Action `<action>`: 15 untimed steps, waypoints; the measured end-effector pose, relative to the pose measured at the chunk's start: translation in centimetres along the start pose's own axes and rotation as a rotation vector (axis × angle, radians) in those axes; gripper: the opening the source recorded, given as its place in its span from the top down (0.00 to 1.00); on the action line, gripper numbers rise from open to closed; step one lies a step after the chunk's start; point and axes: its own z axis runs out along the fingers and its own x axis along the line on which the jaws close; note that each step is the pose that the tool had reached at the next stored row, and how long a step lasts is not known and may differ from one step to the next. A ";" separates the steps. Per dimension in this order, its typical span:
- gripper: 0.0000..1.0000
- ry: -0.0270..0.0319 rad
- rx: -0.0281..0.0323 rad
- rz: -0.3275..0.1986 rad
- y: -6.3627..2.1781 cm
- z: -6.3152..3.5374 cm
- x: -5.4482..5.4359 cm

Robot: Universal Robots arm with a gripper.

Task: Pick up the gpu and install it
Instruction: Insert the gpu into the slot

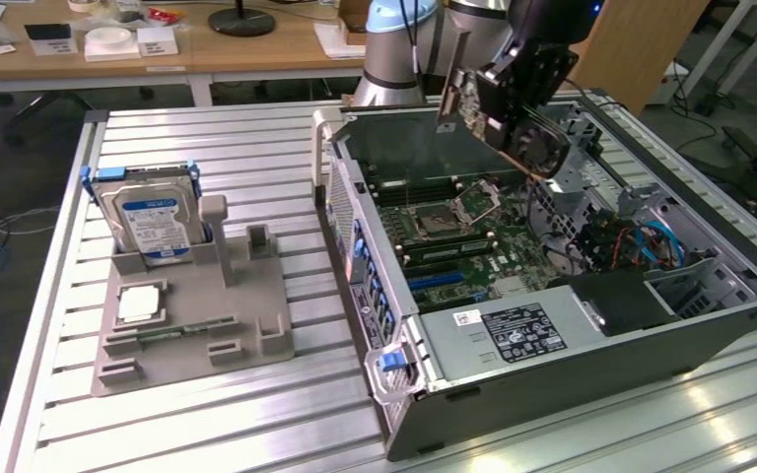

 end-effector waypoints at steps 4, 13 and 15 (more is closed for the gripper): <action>0.72 0.0006 0.0002 -0.053 0.00 0.00 0.0; 0.72 0.0018 0.0007 -0.163 -0.01 0.00 0.0; 0.72 0.0022 0.0009 -0.187 -0.01 0.00 0.0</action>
